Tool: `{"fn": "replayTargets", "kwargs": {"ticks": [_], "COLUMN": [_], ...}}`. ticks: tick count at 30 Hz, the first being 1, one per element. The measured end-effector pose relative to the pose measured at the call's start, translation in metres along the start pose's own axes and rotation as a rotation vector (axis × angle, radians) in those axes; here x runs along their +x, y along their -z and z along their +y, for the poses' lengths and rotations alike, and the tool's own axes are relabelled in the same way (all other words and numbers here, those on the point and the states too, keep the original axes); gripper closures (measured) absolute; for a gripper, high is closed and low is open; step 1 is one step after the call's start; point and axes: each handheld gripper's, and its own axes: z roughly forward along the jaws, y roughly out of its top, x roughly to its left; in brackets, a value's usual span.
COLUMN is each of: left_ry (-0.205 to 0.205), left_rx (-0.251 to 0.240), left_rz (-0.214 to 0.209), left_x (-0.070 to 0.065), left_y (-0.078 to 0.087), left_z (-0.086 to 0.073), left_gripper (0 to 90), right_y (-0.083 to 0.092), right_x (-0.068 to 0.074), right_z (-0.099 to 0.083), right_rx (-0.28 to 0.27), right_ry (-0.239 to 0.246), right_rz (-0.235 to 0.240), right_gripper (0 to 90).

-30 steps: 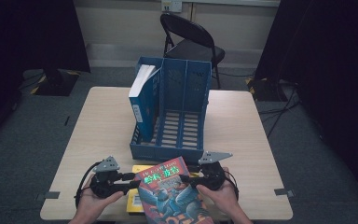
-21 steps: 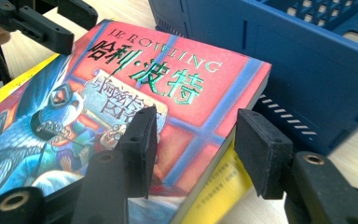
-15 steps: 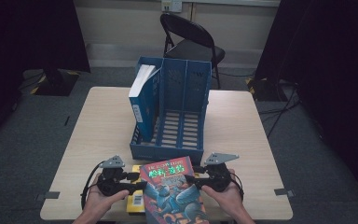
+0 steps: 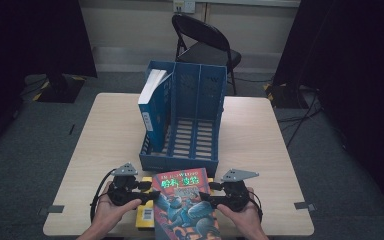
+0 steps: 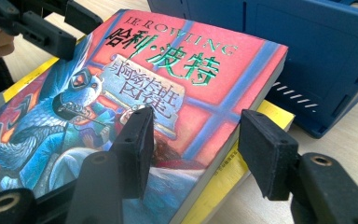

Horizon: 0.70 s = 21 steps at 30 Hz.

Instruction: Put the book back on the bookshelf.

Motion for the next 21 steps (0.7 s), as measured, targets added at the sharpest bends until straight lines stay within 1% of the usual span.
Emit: {"fn": "replayTargets", "kwargs": {"ticks": [3, 5, 6, 9, 12, 13, 14, 17, 18, 20, 21], "left_ry": [0.000, 0.003, -0.002, -0.006, -0.003, -0.003, -0.010, -0.002, -0.008, -0.006, -0.016], "left_rx": [0.006, 0.020, 0.027, 0.022, -0.006, -0.006, -0.024, -0.048, -0.056, -0.062, -0.065], "left_rz": [0.003, 0.006, 0.008, 0.003, 0.011, 0.011, 0.009, 0.015, 0.019, 0.023, 0.034], "left_x": [0.003, 0.005, 0.006, 0.008, 0.007, 0.007, 0.008, 0.006, 0.005, 0.002, 0.000], "left_y": [-0.001, -0.003, -0.005, -0.005, -0.006, -0.006, -0.006, -0.006, -0.006, -0.005, -0.005], "left_z": [0.003, 0.008, 0.010, 0.011, 0.009, 0.009, 0.006, 0.003, 0.001, -0.001, -0.002], "left_gripper": [43.9, 44.1, 43.6, 43.0, 43.0, 43.0, 43.1, 44.0, 43.8, 42.7, 41.1], "right_y": [0.000, 0.000, 0.000, 0.000, 0.001, 0.001, 0.001, 0.002, 0.002, 0.000, -0.001], "right_x": [0.001, 0.003, 0.006, 0.006, 0.009, 0.009, 0.007, 0.005, 0.004, 0.003, 0.001], "right_z": [0.000, 0.000, 0.000, -0.001, -0.003, -0.003, -0.004, -0.004, -0.004, -0.004, -0.004], "right_rx": [0.003, 0.007, 0.007, 0.000, -0.006, -0.006, -0.016, -0.016, -0.017, -0.009, -0.005], "right_ry": [-0.002, -0.006, -0.003, -0.008, -0.004, -0.004, -0.007, -0.006, -0.007, -0.027, -0.038], "right_rz": [-0.004, -0.011, -0.027, -0.028, -0.034, -0.034, -0.026, -0.010, -0.012, 0.001, 0.003], "right_gripper": [45.9, 43.7, 43.2, 42.6, 42.2, 42.2, 42.1, 41.5, 39.5, 35.0, 33.0]}}
